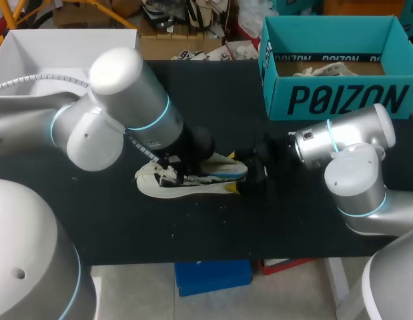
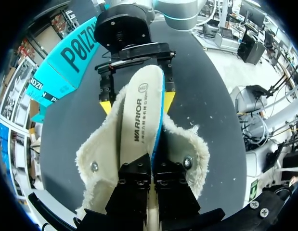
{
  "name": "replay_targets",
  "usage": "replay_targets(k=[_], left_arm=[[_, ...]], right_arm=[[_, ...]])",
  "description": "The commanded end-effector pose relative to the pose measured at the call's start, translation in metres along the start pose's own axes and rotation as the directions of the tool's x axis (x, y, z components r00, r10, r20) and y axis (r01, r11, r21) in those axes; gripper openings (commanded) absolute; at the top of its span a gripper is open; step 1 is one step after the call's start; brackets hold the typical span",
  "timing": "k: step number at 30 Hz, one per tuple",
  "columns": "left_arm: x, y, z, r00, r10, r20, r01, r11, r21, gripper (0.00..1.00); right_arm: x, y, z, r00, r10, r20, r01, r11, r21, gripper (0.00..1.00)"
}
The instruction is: Take the shoe out of the shoebox, open the shoe tongue, remove and reinsert the insole, then place the shoe into the shoebox
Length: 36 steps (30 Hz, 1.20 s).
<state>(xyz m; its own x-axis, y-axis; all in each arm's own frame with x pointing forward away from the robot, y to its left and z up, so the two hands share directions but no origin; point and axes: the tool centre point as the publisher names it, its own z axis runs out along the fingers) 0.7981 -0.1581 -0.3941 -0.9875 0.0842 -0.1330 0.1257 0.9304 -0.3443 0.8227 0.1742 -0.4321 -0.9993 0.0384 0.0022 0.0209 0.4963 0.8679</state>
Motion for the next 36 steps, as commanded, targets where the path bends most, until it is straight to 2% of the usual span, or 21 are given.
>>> replay_targets(k=[1, 3, 6, 8, 9, 14, 17, 29, 36], left_arm=[[-0.009, -0.012, 0.018, 1.000, 0.004, -0.014, -0.004, 1.000, -0.011, 0.00], [-0.010, -0.016, 0.020, 1.000, 0.005, -0.015, -0.006, 1.000, -0.013, 0.00], [-0.011, -0.018, 0.022, 1.000, 0.009, -0.014, -0.009, 1.000, -0.024, 0.36], [-0.009, -0.019, 0.022, 1.000, 0.025, 0.002, -0.025, 0.999, -0.026, 0.49], [-0.007, -0.018, 0.021, 0.999, 0.039, 0.014, -0.038, 0.999, -0.025, 0.51], [0.003, -0.017, 0.017, 0.994, 0.081, 0.075, -0.077, 0.996, -0.049, 0.55], [0.005, -0.017, 0.018, 0.989, 0.094, 0.112, -0.087, 0.994, -0.062, 0.52], [-0.005, -0.048, 0.036, 0.975, 0.132, 0.181, -0.120, 0.990, -0.073, 0.47], [-0.012, -0.064, 0.039, 0.964, 0.149, 0.221, -0.136, 0.988, -0.072, 0.45]], right_arm=[[0.000, -0.003, 0.001, 1.000, 0.000, 0.001, 0.000, 1.000, 0.002, 0.00], [0.000, -0.003, 0.001, 1.000, 0.000, 0.001, 0.000, 1.000, 0.002, 0.00], [0.000, -0.003, 0.001, 1.000, 0.000, 0.001, 0.000, 1.000, 0.002, 0.00], [0.000, -0.003, 0.001, 1.000, 0.000, 0.001, 0.000, 1.000, 0.002, 0.00], [0.000, -0.003, 0.001, 1.000, 0.000, 0.001, 0.000, 1.000, 0.002, 0.00], [0.000, -0.003, 0.001, 1.000, 0.000, 0.001, 0.000, 1.000, 0.002, 0.00], [0.000, -0.003, 0.001, 1.000, 0.000, 0.001, 0.000, 1.000, 0.002, 0.00], [0.000, -0.003, 0.001, 1.000, 0.000, 0.001, 0.000, 1.000, 0.002, 0.00], [0.000, -0.003, 0.001, 1.000, 0.000, 0.001, 0.000, 1.000, 0.002, 0.00]])
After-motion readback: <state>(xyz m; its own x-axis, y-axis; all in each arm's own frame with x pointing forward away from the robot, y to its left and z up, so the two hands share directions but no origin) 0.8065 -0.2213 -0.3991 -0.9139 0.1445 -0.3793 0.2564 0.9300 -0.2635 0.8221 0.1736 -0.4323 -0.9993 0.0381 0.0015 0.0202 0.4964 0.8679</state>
